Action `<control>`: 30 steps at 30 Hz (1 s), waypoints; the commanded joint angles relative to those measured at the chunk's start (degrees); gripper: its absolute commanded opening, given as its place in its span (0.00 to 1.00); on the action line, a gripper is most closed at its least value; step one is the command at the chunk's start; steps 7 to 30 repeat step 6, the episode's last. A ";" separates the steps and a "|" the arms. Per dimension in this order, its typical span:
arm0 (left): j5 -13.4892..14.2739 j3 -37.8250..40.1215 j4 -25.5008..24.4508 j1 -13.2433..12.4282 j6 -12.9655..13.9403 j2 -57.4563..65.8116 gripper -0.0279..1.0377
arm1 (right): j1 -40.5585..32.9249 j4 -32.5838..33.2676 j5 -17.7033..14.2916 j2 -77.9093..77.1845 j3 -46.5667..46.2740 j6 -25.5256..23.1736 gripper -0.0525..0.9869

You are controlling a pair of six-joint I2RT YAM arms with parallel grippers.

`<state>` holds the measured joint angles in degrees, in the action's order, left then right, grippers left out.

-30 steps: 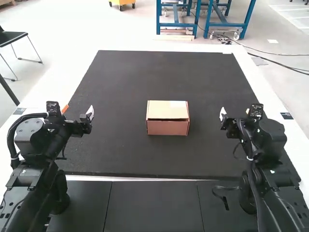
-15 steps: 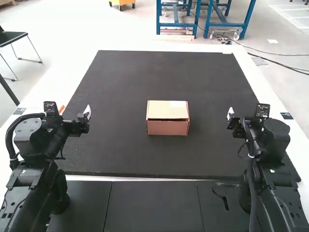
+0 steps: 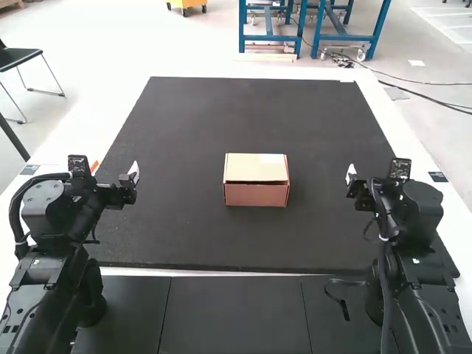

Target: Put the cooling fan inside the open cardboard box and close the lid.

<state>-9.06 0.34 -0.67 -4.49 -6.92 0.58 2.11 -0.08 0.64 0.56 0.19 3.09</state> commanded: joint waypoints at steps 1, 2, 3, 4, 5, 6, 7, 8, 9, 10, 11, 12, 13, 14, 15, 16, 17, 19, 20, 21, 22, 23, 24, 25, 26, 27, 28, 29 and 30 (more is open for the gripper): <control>-0.34 -0.43 0.23 -0.61 0.33 -0.67 0.93 | 0.70 0.25 1.11 -0.56 -0.27 0.69 0.93; -0.34 -0.34 0.23 -0.61 0.33 -0.67 0.93 | 0.70 0.25 1.11 -0.56 -0.19 0.69 0.93; -0.34 -0.43 0.23 -0.61 0.33 -0.67 0.93 | 0.70 0.16 1.11 -0.56 -0.19 0.69 0.93; -0.34 -0.43 0.23 -0.61 0.33 -0.67 0.93 | 0.70 0.25 1.11 -0.56 -0.19 0.69 0.93; -0.34 -0.43 0.23 -0.61 0.33 -0.67 0.93 | 0.70 0.25 1.11 -0.56 -0.19 0.69 0.93; -0.34 -0.43 0.23 -0.61 0.33 -0.67 0.93 | 0.70 0.25 1.11 -0.56 -0.19 0.69 0.93; -0.34 -0.43 0.23 -0.61 0.33 -0.67 0.93 | 0.70 0.25 1.11 -0.56 -0.19 0.69 0.93; -0.34 -0.43 0.23 -0.61 0.33 -0.67 0.93 | 0.70 0.25 1.11 -0.56 -0.19 0.69 0.93; -0.34 -0.43 0.23 -0.61 0.33 -0.67 0.93 | 0.70 0.25 1.11 -0.56 -0.19 0.69 0.93; -0.34 -0.43 0.23 -0.61 0.33 -0.67 0.93 | 0.70 0.25 1.11 -0.56 -0.19 0.69 0.93; -0.34 -0.43 0.23 -0.61 0.33 -0.67 0.93 | 0.70 0.25 1.11 -0.56 -0.19 0.69 0.93; -0.34 -0.43 0.23 -0.61 0.33 -0.67 0.93 | 0.70 0.25 1.11 -0.56 -0.19 0.69 0.93; -0.34 -0.43 0.23 -0.61 0.33 -0.67 0.93 | 0.70 0.25 1.11 -0.56 -0.19 0.69 0.93; -0.34 -0.43 0.23 -0.61 0.33 -0.67 0.93 | 0.70 0.25 1.11 -0.56 -0.19 0.69 0.93; -0.34 -0.43 0.23 -0.61 0.33 -0.67 0.93 | 0.70 0.25 1.11 -0.56 -0.19 0.69 0.93; -0.34 -0.43 0.23 -0.61 0.33 -0.67 0.93 | 0.70 0.25 1.11 -0.56 -0.19 0.69 0.93; -0.34 -0.43 0.23 -0.61 0.33 -0.67 0.93 | 0.70 0.25 1.11 -0.56 -0.19 0.69 0.93; -0.34 -0.43 0.23 -0.61 0.33 -0.67 0.93 | 0.70 0.25 1.11 -0.56 -0.19 0.69 0.93; -0.34 -0.43 0.23 -0.61 0.33 -0.67 0.93 | 0.70 0.25 1.11 -0.56 -0.19 0.69 0.93; -0.34 -0.43 0.23 -0.61 0.33 -0.67 0.93 | 0.70 0.25 1.11 -0.56 -0.19 0.69 0.93; -0.34 -0.43 0.23 -0.61 0.33 -0.67 0.93 | 0.70 0.25 1.11 -0.56 -0.19 0.69 0.93; -0.34 -0.43 0.23 -0.61 0.33 -0.67 0.93 | 0.70 0.25 1.11 -0.56 -0.19 0.69 0.93; -0.34 -0.43 0.23 -0.61 0.33 -0.67 0.93 | 0.70 0.25 1.11 -0.56 -0.19 0.69 0.93; -0.34 -0.43 0.23 -0.61 0.33 -0.67 0.93 | 0.70 0.25 1.11 -0.56 -0.19 0.69 0.93; -0.34 -0.43 0.23 -0.61 0.33 -0.67 0.93 | 0.70 0.25 1.11 -0.56 -0.19 0.69 0.93; -0.34 -0.43 0.23 -0.61 0.33 -0.67 0.93 | 0.70 0.25 1.11 -0.56 -0.19 0.69 0.93; -0.34 -0.43 0.23 -0.61 0.33 -0.67 0.93 | 0.70 0.25 1.11 -0.56 -0.19 0.69 0.93; -0.34 -0.43 0.23 -0.61 0.33 -0.67 0.93 | 0.70 0.25 1.11 -0.56 -0.19 0.69 0.93; -0.34 -0.43 0.23 -0.61 0.33 -0.67 0.93 | 0.70 0.25 1.11 -0.56 -0.19 0.69 0.93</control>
